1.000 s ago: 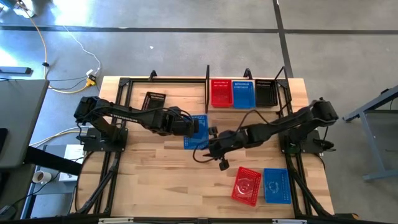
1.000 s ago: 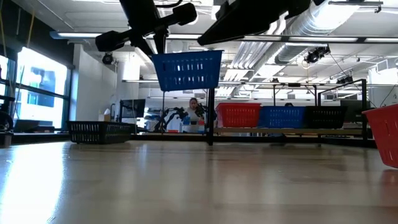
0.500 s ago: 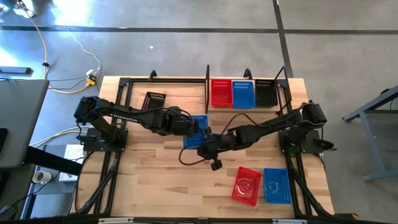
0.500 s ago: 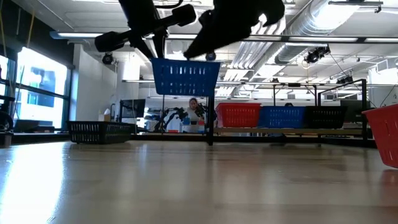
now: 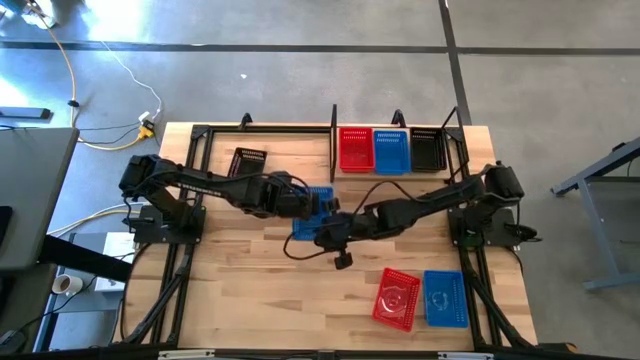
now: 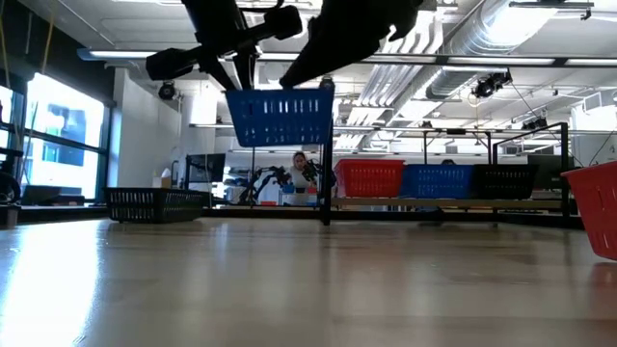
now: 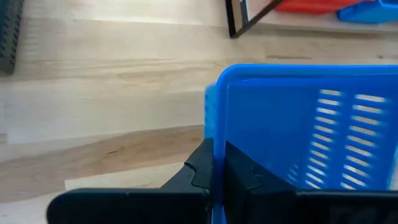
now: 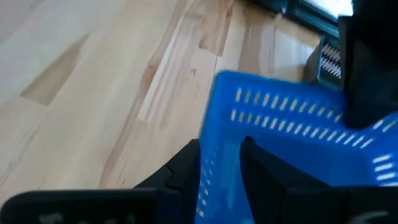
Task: Stack baskets on shelf by color
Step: Stack the left blue bin on top of the blue bin on the shelf
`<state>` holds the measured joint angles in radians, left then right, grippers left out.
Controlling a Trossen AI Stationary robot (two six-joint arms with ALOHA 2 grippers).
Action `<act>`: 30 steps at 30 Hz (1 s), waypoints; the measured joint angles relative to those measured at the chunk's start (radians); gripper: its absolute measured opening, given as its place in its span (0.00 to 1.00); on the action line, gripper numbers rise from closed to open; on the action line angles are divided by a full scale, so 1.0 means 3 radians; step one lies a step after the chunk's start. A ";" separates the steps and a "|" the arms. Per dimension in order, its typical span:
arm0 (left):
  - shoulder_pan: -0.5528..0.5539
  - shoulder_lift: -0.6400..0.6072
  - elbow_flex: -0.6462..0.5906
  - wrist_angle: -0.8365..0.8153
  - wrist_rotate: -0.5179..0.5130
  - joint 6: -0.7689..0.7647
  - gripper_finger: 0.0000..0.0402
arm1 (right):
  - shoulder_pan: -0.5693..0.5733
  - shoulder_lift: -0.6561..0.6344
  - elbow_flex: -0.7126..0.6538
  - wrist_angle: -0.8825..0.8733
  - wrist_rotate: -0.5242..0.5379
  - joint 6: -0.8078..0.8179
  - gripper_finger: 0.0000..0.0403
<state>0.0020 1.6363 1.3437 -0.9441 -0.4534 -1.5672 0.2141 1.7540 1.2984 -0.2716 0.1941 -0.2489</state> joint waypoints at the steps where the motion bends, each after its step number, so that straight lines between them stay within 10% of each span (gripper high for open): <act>1: -0.0001 0.0000 0.0000 0.0008 0.0000 0.0020 0.00 | -0.0026 0.0003 -0.0011 -0.0010 -0.0059 0.0046 0.24; 30: 0.0130 0.0000 -0.0008 0.0101 0.0003 0.0322 0.00 | -0.0048 -0.0064 -0.0010 -0.0153 -0.0236 0.0567 0.24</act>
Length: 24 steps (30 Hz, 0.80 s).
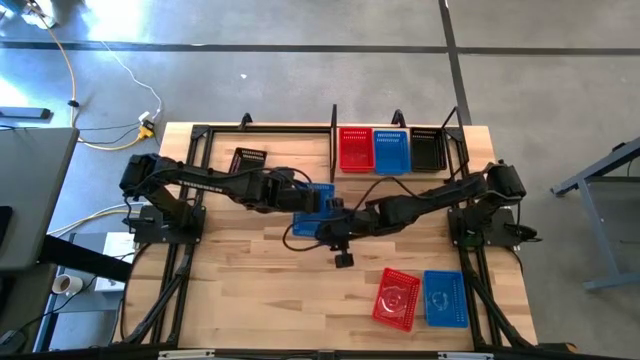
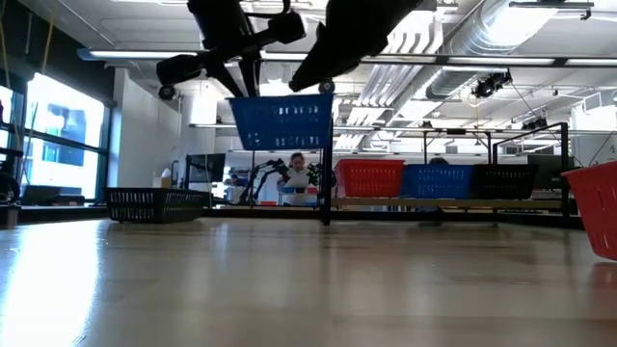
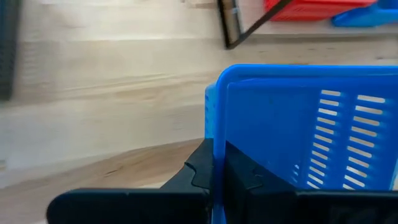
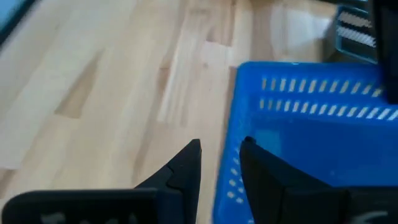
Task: Stack baskets on shelf by color
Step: Stack the left blue bin on top of the blue bin on the shelf
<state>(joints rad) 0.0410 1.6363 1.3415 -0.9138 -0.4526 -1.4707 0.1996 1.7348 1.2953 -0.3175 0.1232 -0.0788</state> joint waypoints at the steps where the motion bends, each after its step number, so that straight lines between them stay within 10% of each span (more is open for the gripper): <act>1: 0.0000 0.0000 0.0000 0.0056 0.0000 0.0025 0.00 | -0.0003 0.0000 0.0000 -0.0029 0.0022 0.0001 0.24; 24: 0.0001 0.0001 -0.0001 0.0542 0.0023 0.0336 0.08 | -0.0032 0.0003 0.0000 -0.0407 0.0210 0.0429 0.02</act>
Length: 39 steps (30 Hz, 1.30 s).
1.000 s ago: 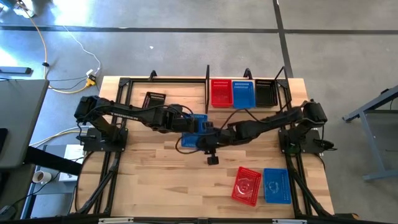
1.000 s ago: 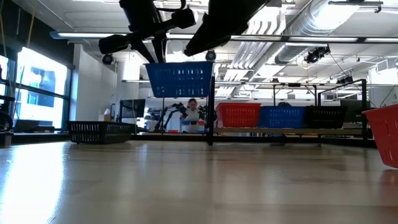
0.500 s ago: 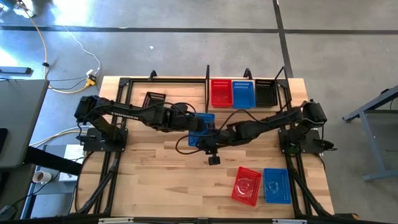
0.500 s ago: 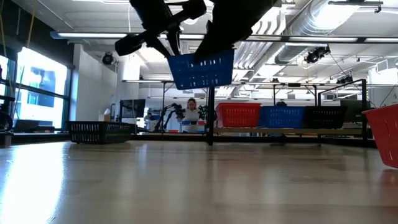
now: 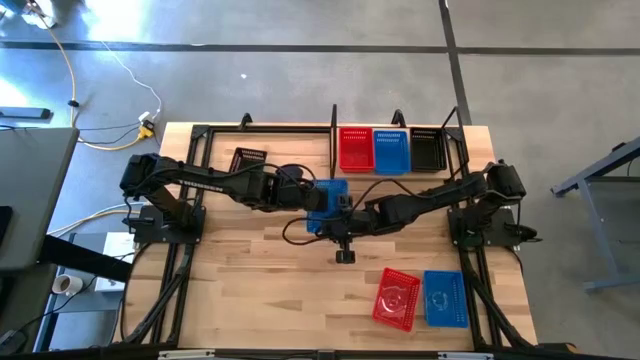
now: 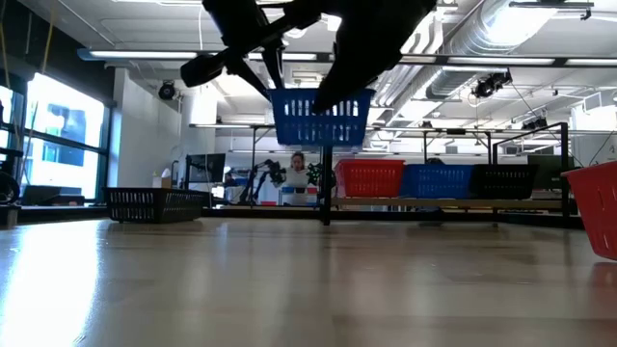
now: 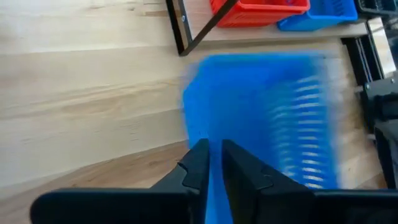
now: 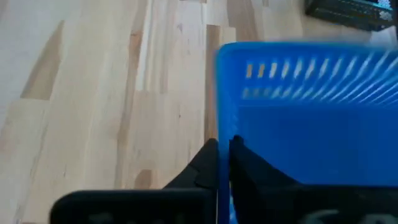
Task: Stack baskets on shelf by color
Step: Stack the left blue bin on top of the blue bin on the shelf
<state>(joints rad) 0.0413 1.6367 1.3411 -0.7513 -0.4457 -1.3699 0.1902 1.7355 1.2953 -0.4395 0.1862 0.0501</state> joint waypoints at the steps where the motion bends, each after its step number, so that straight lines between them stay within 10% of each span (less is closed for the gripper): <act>1: -0.0001 0.0000 0.0000 0.0008 0.0000 0.0049 0.09 | -0.0001 0.0000 -0.0001 -0.0030 0.0004 0.0013 0.01; 22: 0.0018 0.0000 0.0000 0.0035 0.0295 0.1041 0.31 | 0.0424 -0.0191 -0.0001 -0.0715 0.0191 0.0628 0.00; 39: 0.0043 -0.0230 0.0012 0.0042 0.0478 0.1822 0.30 | 0.0839 -0.0929 -0.0002 -0.1892 0.1325 0.1260 0.00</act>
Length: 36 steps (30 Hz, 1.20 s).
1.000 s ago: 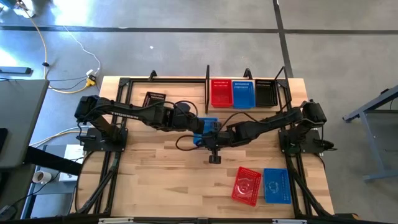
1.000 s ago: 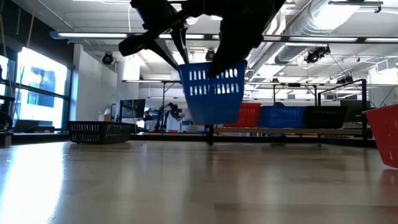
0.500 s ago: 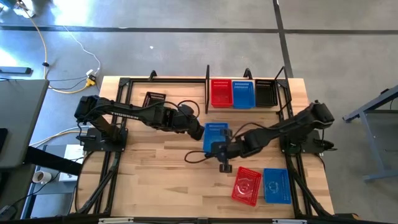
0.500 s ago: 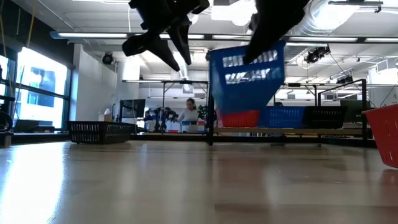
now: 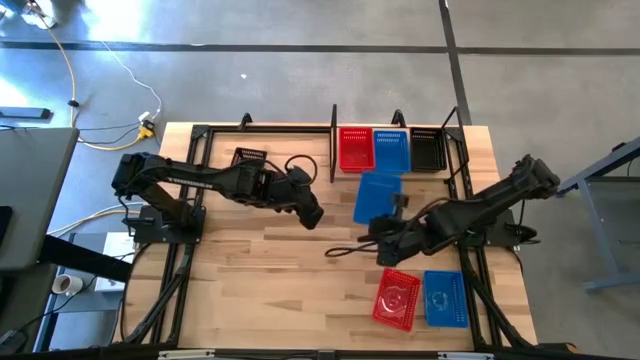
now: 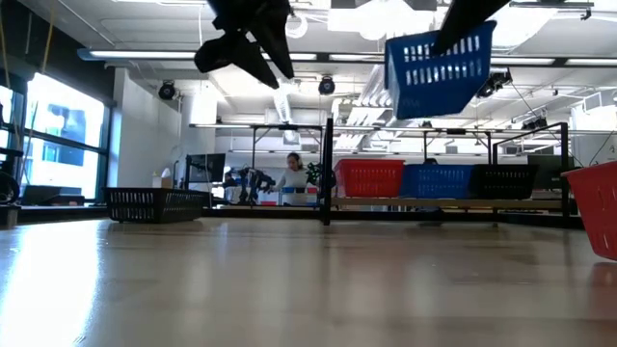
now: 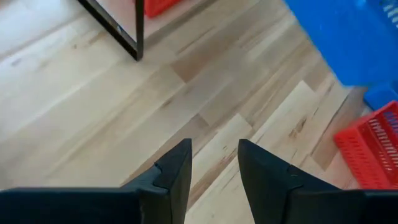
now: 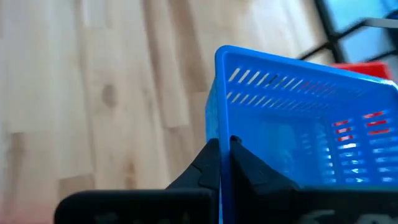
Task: Stack baskets on shelf by color
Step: Stack the left blue bin on top of the blue bin on the shelf
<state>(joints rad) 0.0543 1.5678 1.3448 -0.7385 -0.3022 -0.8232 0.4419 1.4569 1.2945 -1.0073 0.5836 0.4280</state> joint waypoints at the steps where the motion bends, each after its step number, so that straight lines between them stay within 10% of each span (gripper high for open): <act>1: 0.0013 -0.0019 -0.0001 0.0009 -0.0007 0.0027 0.30 | 0.0000 -0.0045 0.0000 -0.0070 0.0058 0.0017 0.00; 12: 0.0291 -0.0149 0.0003 0.0036 -0.0055 0.0254 0.30 | -0.0289 -0.1000 -0.0617 -0.0288 0.0491 0.0004 0.00; 17: 0.0455 -0.0172 0.0002 0.0021 -0.0053 0.0254 0.30 | -0.0594 -0.1557 -0.1031 0.0275 0.0457 -0.0808 0.00; 36: 0.0760 -0.0172 0.0002 0.0021 0.0088 0.0341 0.30 | -0.2128 -0.2149 -0.2049 0.1546 -0.0796 -0.2912 0.00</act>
<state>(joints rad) 0.2821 1.5162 1.3453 -0.7323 -0.2756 -0.7208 -0.1963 0.8122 0.6798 -0.5434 0.3448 -0.4456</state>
